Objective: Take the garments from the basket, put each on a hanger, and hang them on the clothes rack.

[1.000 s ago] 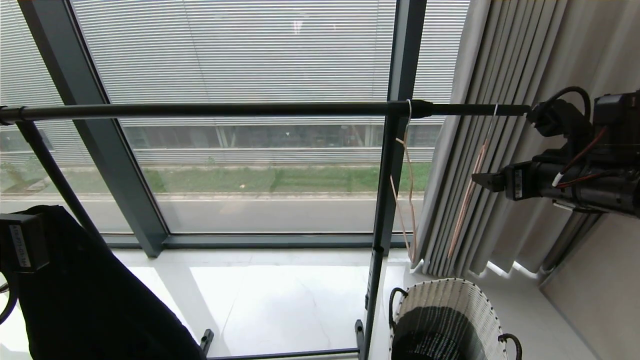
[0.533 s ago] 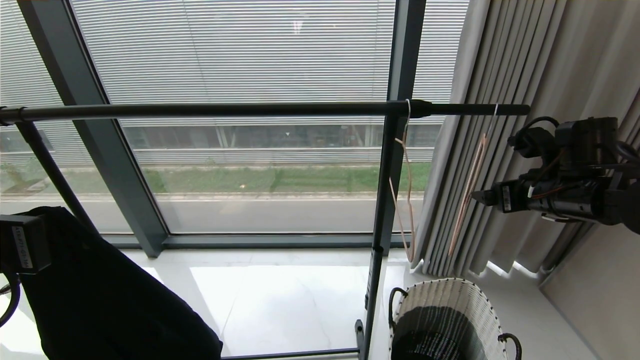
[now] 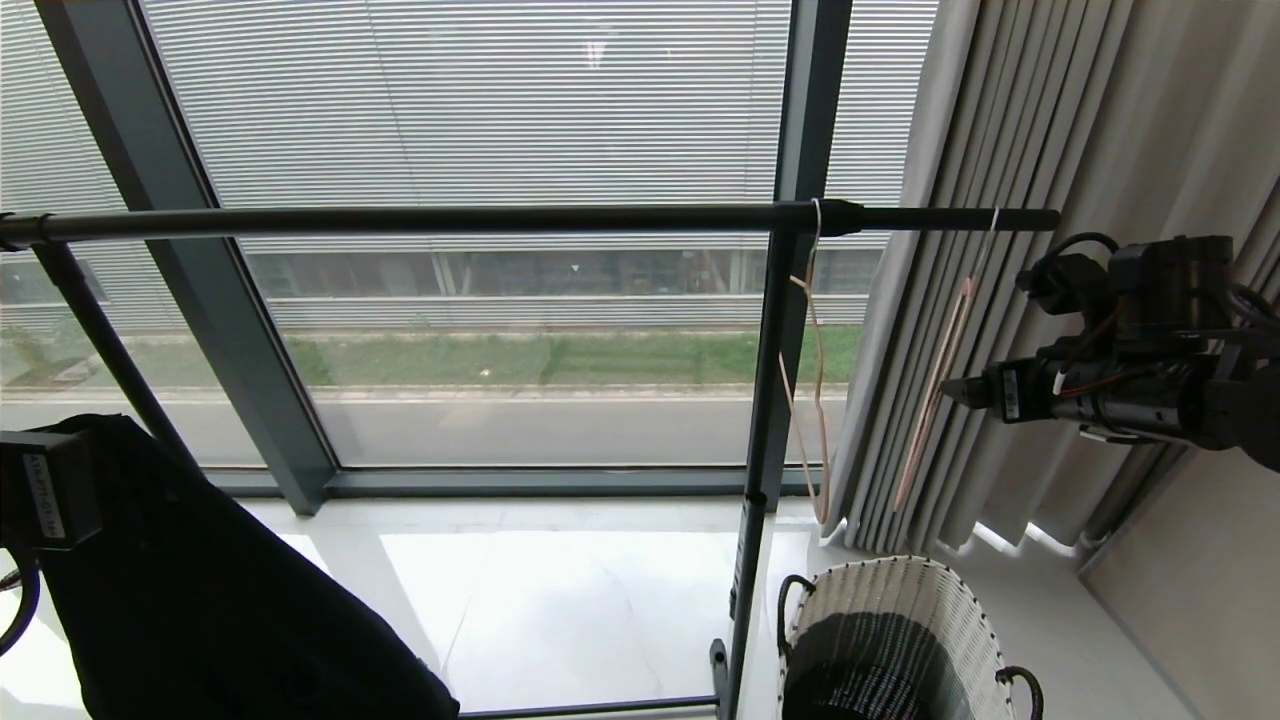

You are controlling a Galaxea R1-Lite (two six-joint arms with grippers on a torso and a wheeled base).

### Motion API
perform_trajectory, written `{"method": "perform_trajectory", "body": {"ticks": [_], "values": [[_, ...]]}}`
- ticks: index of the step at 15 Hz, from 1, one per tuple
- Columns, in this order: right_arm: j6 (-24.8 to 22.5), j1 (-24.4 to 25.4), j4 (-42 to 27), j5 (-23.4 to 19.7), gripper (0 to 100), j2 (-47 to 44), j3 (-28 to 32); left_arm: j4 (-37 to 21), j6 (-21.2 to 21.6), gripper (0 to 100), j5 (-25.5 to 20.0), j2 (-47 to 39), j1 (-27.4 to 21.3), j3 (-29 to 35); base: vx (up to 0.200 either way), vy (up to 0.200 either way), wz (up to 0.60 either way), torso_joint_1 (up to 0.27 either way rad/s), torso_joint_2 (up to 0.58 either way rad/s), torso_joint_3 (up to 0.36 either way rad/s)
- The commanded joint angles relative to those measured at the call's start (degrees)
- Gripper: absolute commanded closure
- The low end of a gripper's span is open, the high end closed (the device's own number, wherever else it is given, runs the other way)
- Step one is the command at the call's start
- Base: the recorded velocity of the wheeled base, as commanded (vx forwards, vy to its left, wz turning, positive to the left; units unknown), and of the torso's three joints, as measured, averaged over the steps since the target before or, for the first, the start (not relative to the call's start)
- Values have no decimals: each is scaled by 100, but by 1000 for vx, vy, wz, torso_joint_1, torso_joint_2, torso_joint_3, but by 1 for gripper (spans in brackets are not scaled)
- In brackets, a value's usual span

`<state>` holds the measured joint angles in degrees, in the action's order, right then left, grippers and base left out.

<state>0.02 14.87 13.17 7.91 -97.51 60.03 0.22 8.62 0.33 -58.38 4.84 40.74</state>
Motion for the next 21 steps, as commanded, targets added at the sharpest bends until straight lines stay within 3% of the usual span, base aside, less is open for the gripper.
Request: {"method": "perform_trajectory", "body": {"ticks": [1, 7, 15, 16, 21], "values": [[-2, 16, 2, -9, 0, 13, 9, 4, -1, 100, 2, 2, -1, 4, 0, 0, 0, 0, 0, 0], [-11, 306, 222, -536, 0, 92, 18, 4, -1, 100, 2, 20, -1, 4, 0, 0, 0, 0, 0, 0], [-38, 420, 283, -281, 0, -110, 53, -4, 8, 100, 2, 99, -1, 4, 0, 0, 0, 0, 0, 0], [-38, 350, 274, -114, 0, -128, 44, -4, 8, 100, 2, 99, -1, 4, 0, 0, 0, 0, 0, 0], [-55, 112, 248, -106, 0, -66, 35, -4, 8, 100, 2, 116, -1, 4, 0, 0, 0, 0, 0, 0]]}}
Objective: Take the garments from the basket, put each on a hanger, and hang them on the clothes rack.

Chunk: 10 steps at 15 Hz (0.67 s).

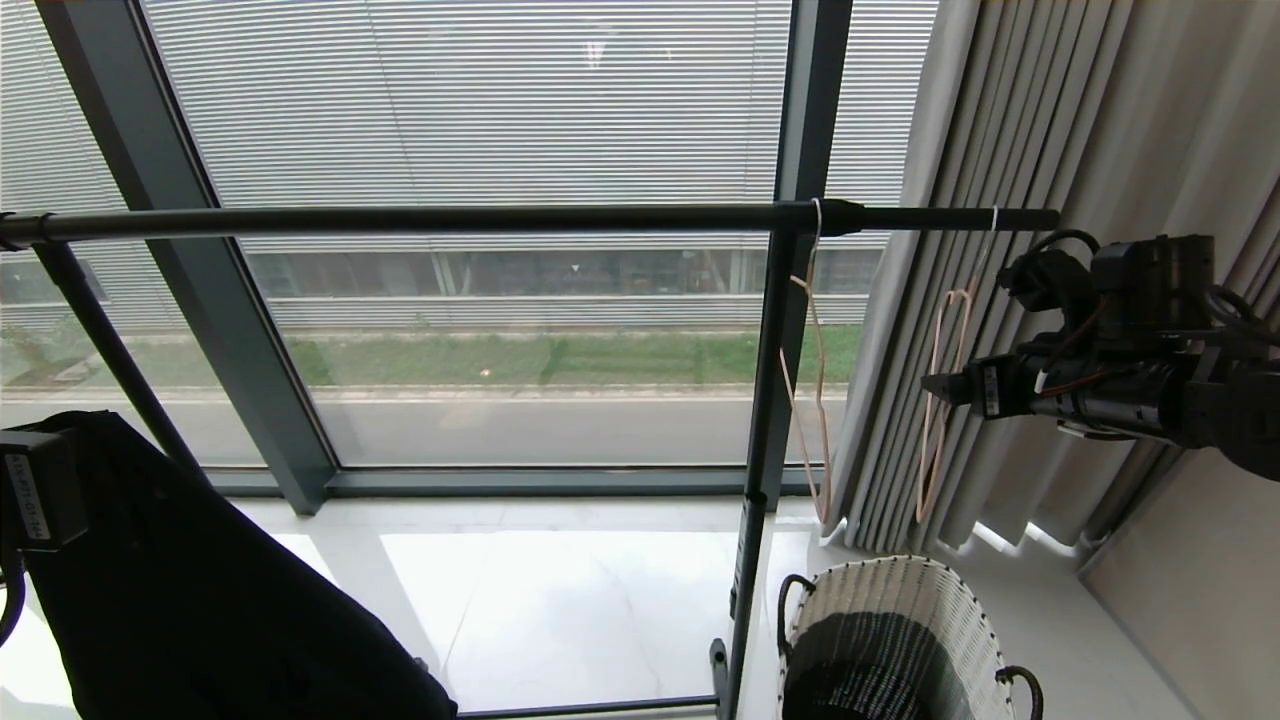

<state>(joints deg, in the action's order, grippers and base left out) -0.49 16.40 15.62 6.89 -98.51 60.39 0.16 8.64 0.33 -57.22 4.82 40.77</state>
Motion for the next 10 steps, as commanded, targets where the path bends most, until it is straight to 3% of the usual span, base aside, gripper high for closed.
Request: {"method": "perform_trajectory", "body": {"ticks": [1, 7, 10], "values": [[-4, -49, 3, -3, 0, 43, -1, 2, -3, 100, 2, 1, 2, 2, 0, 0, 0, 0, 0, 0], [49, -58, 3, -38, 0, -36, -19, 2, -3, 100, 2, 1, 2, -7, 0, 0, 0, 0, 0, 0], [304, -75, 29, -47, 0, -283, -10, 2, 6, 100, 2, 1, 2, 10, 0, 0, 0, 0, 0, 0]]}}
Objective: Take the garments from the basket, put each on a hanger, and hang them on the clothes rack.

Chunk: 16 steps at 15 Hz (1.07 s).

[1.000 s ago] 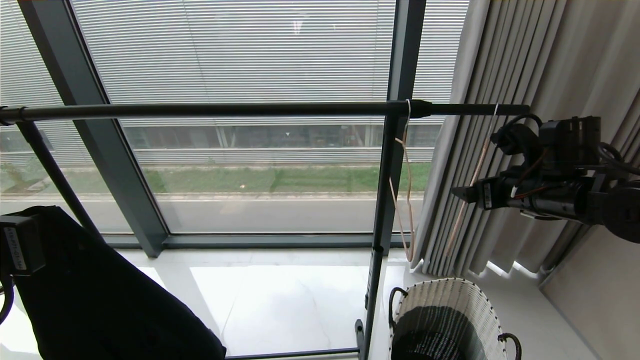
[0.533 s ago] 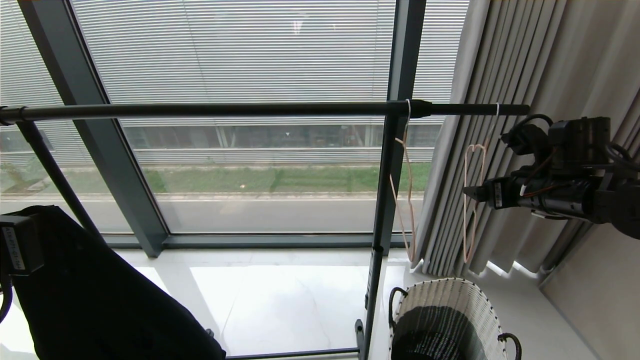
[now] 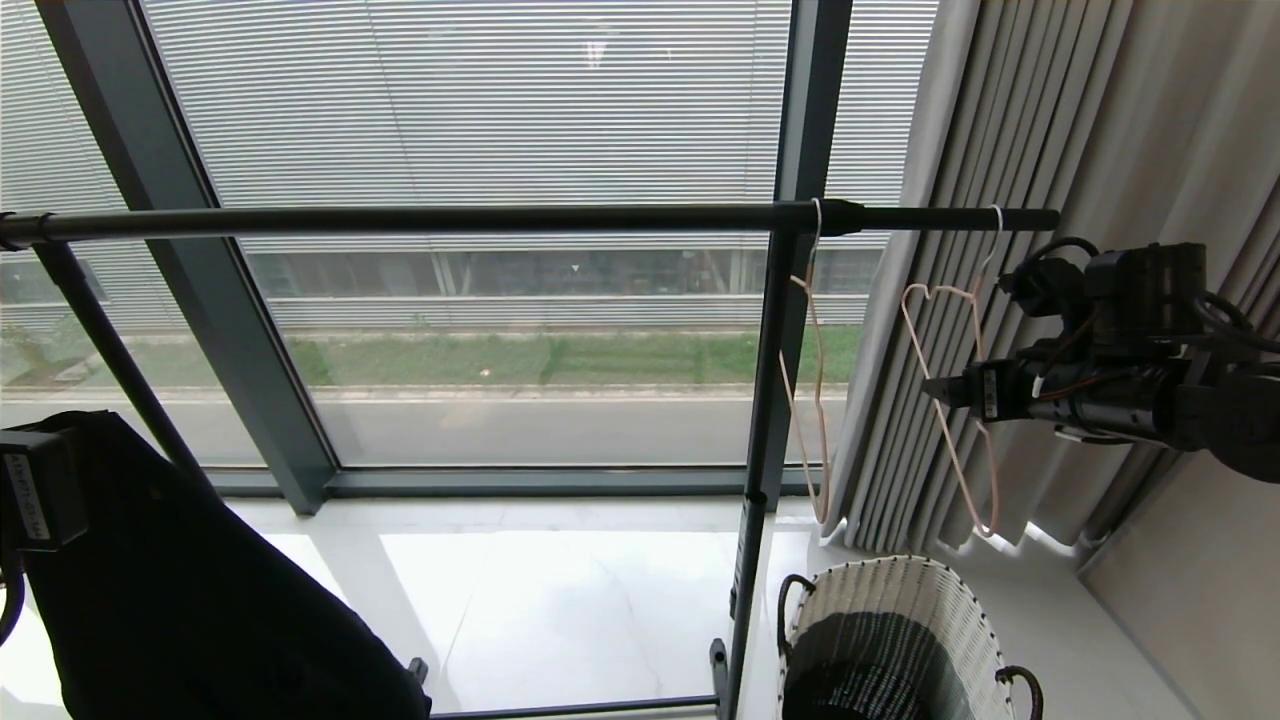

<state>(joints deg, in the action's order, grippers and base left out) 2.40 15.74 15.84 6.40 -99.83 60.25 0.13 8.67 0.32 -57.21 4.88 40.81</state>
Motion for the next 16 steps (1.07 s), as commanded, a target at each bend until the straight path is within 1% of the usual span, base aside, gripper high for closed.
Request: {"method": "perform_trajectory", "body": {"ticks": [1, 9, 10, 12, 13, 16], "values": [[120, -9, -2, -16, 0, -160, -4, 4, 3, 100, 3, -1, 5, 14, 0, 0, 0, 0, 0, 0], [296, -27, 16, -130, 0, -344, 13, 4, 12, 100, 12, -1, -4, 23, 0, 0, 0, 0, 0, 0], [296, -27, 16, -139, 100, -353, 22, 4, 12, 100, 12, -1, -4, 32, 0, 0, 0, 0, 0, 0], [305, -27, 34, -174, 100, -388, 22, 4, 39, 100, 12, -1, 5, 41, 0, 0, 0, 0, 0, 0], [314, -27, 192, -192, 100, -388, 22, 4, 241, 100, 12, 8, 5, 32, 0, 0, 0, 0, 0, 0], [375, -36, 350, -201, 100, -371, 13, 4, 249, 100, 12, 8, 5, 41, 0, 0, 0, 0, 0, 0]]}}
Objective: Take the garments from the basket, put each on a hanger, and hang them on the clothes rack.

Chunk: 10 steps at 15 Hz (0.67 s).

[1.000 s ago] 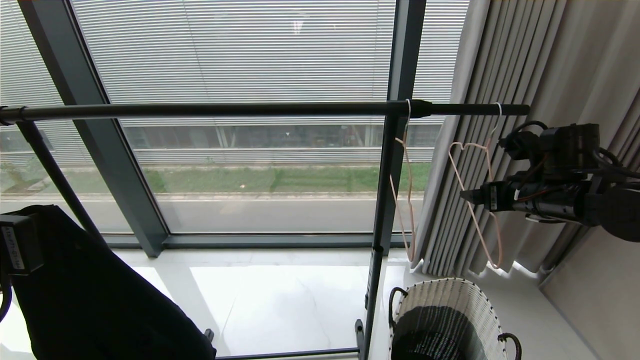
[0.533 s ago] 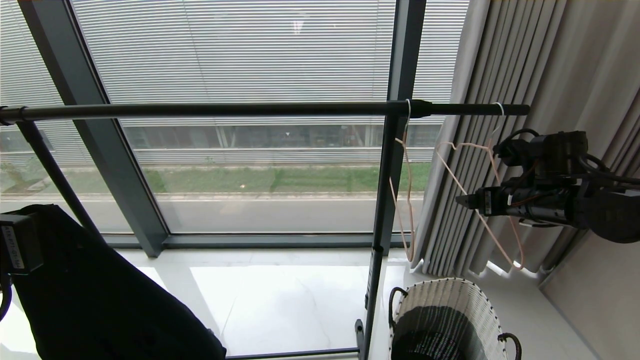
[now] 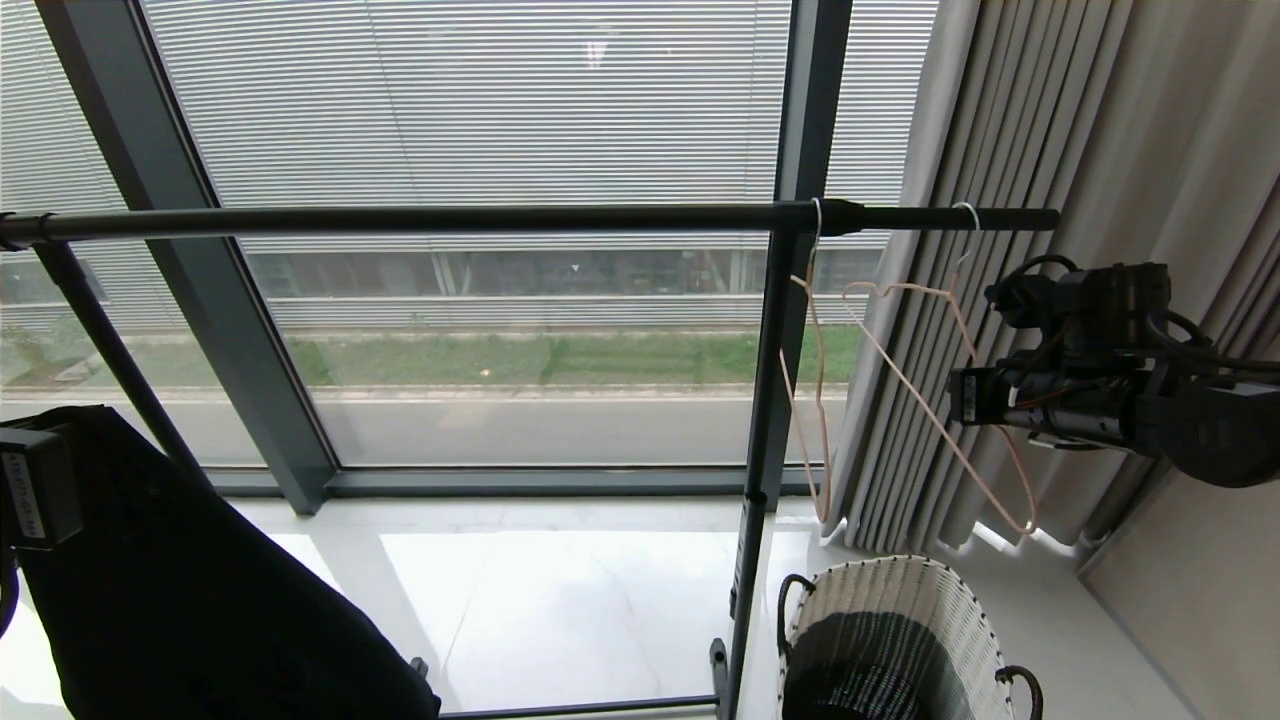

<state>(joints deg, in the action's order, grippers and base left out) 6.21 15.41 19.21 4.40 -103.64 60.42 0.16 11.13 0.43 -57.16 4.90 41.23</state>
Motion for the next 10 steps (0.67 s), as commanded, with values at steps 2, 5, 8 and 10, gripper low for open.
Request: {"method": "perform_trajectory", "body": {"ticks": [2, 5, 8, 10], "values": [[4, 6, 12, -1, 100, 46, -12, 11, 3, 100, 1, 12, 2, -1, 0, 0, 0, 0, 0, 0], [21, 6, 74, -1, 100, 116, -30, 2, 3, 100, 1, 56, 2, -10, 0, 0, 0, 0, 0, 0], [320, 50, 399, 35, 100, 327, -83, 2, -6, 100, -8, 100, 2, -18, 0, 0, 0, 0, 0, 0], [320, 120, 434, 35, 100, 617, -223, 11, -6, 100, -8, 109, 2, -27, 0, 0, 0, 0, 0, 0]]}}
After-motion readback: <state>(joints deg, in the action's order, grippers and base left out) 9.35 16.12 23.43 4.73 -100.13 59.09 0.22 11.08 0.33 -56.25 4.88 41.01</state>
